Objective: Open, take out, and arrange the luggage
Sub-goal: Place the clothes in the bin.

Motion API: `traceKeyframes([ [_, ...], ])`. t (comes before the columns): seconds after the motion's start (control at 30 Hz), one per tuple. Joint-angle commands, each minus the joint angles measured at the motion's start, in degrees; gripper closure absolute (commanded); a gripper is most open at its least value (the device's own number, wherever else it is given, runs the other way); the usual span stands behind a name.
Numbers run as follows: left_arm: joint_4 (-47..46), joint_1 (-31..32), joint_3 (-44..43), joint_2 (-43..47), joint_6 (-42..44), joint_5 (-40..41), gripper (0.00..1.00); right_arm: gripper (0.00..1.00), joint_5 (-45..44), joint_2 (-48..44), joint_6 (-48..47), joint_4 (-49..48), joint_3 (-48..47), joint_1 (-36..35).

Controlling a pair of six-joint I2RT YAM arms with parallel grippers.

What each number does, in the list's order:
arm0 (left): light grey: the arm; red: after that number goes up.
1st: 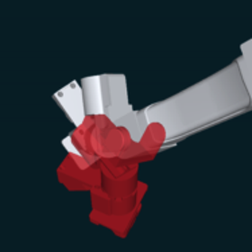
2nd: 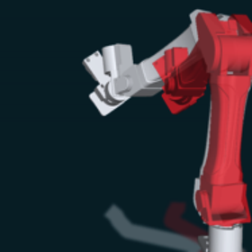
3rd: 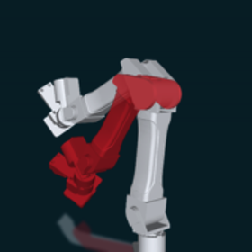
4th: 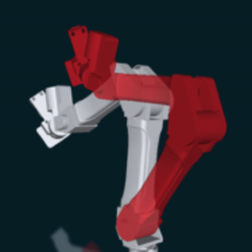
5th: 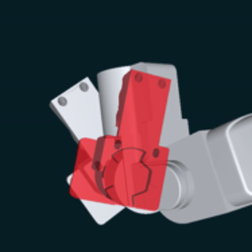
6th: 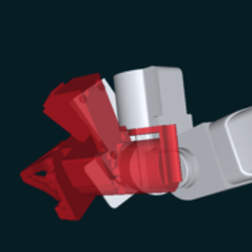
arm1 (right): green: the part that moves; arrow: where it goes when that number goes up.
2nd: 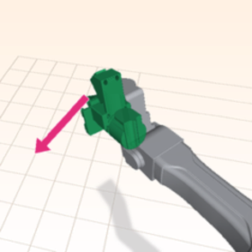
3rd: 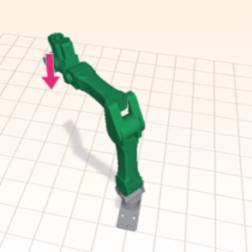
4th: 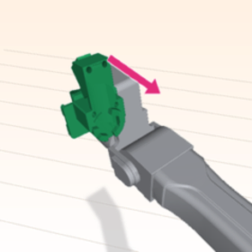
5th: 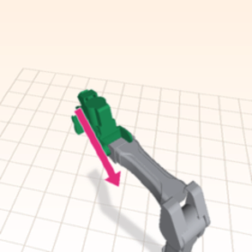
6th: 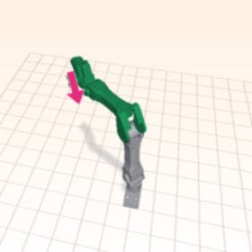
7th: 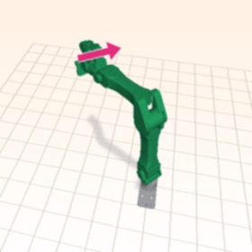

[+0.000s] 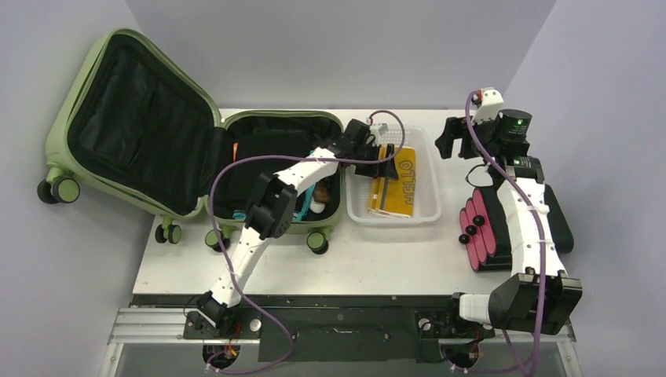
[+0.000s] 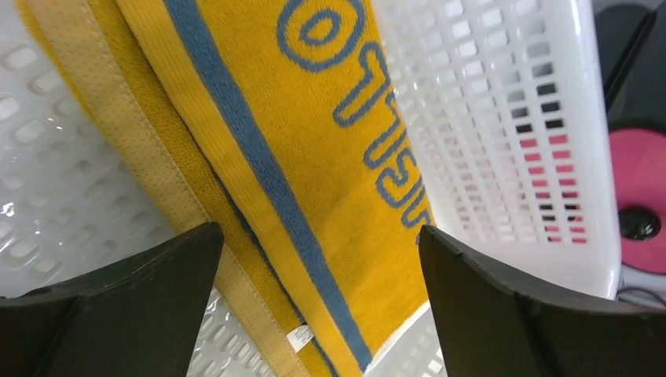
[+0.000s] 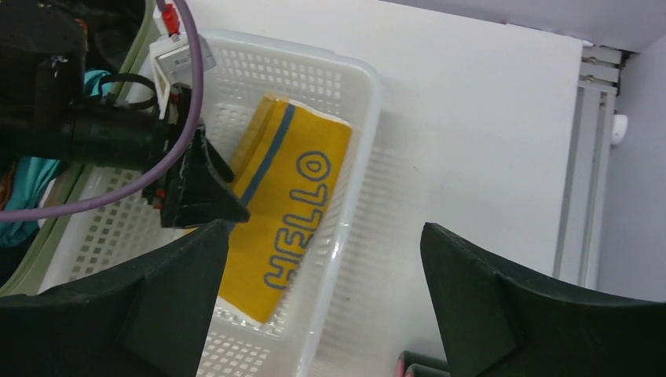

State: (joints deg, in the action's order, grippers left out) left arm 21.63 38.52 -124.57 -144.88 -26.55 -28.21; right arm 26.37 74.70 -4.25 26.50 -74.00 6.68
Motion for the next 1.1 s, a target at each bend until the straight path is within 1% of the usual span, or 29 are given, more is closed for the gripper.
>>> traceKeyframes([
  [0.0, -2.5, 0.1, -4.6, -1.5, -3.4, 6.2, 0.06, 0.12, 6.1, -1.8, 2.0, -3.5, 1.1, 0.0],
  [0.13, -1.6, 1.2, -8.3, -2.3, -2.9, 11.5, 0.06, 0.12, 7.2, -0.5, 3.1, -5.0, 3.2, -0.1],
  [0.2, 0.4, 1.9, -11.4, -2.0, -0.7, 15.5, 0.06, 0.12, 7.8, 1.6, 3.2, -4.4, 3.2, -0.1],
  [0.23, 1.3, 2.6, -13.1, -1.8, 1.2, 19.5, 0.05, 0.12, 7.9, 3.1, 3.2, -4.0, 2.6, -0.1],
  [0.3, 2.1, 3.3, -13.9, -1.4, 3.3, 23.5, 0.03, 0.12, 9.0, 5.0, 3.6, -3.0, 1.6, 0.0],
  [0.37, 1.5, 3.4, -14.0, -2.3, 3.4, 24.4, 0.03, 0.12, 9.7, 5.7, 4.2, -3.3, 1.5, -0.1],
  [0.47, -0.6, 3.3, -14.1, -4.0, 2.6, 23.2, 0.03, 0.12, 9.4, 5.5, 4.2, -4.0, 2.4, -0.2],
  [0.6, -1.8, 2.9, -14.4, -4.5, 0.8, 19.1, 0.02, 0.12, 7.4, 6.2, 4.1, -3.3, 2.0, -1.9],
  [0.67, -1.6, 1.8, -15.9, -3.5, -0.7, 15.3, 0.03, 0.12, 6.1, 7.2, 3.0, -2.2, 0.8, -3.2],
  [0.73, -1.9, 0.2, -16.8, -1.4, -3.2, 13.3, 0.04, 0.12, 5.5, 8.2, 2.8, -2.0, -0.5, -4.3],
  [0.8, -2.3, -1.8, -16.6, 1.6, -3.5, 10.6, 0.04, 0.14, 5.3, 9.4, 3.7, -2.8, -1.5, -4.9],
  [0.9, -4.3, -5.1, -13.9, 7.3, -4.3, 7.0, 0.04, 0.17, 4.4, 12.5, 6.1, -3.9, -4.0, -6.0],
  [0.93, -5.0, -7.0, -11.9, 8.3, -5.3, 4.7, 0.04, 0.19, 4.2, 13.3, 6.7, -4.1, -4.5, -6.2],
  [1.03, -6.5, -10.3, -6.5, 12.5, -6.6, 2.6, 0.04, 0.23, 1.7, 18.5, 10.5, -4.9, -8.0, -7.9],
  [1.07, -6.5, -11.6, -5.5, 13.6, -6.1, 2.6, 0.04, 0.27, 0.5, 20.0, 11.3, -4.4, -8.9, -9.0],
])
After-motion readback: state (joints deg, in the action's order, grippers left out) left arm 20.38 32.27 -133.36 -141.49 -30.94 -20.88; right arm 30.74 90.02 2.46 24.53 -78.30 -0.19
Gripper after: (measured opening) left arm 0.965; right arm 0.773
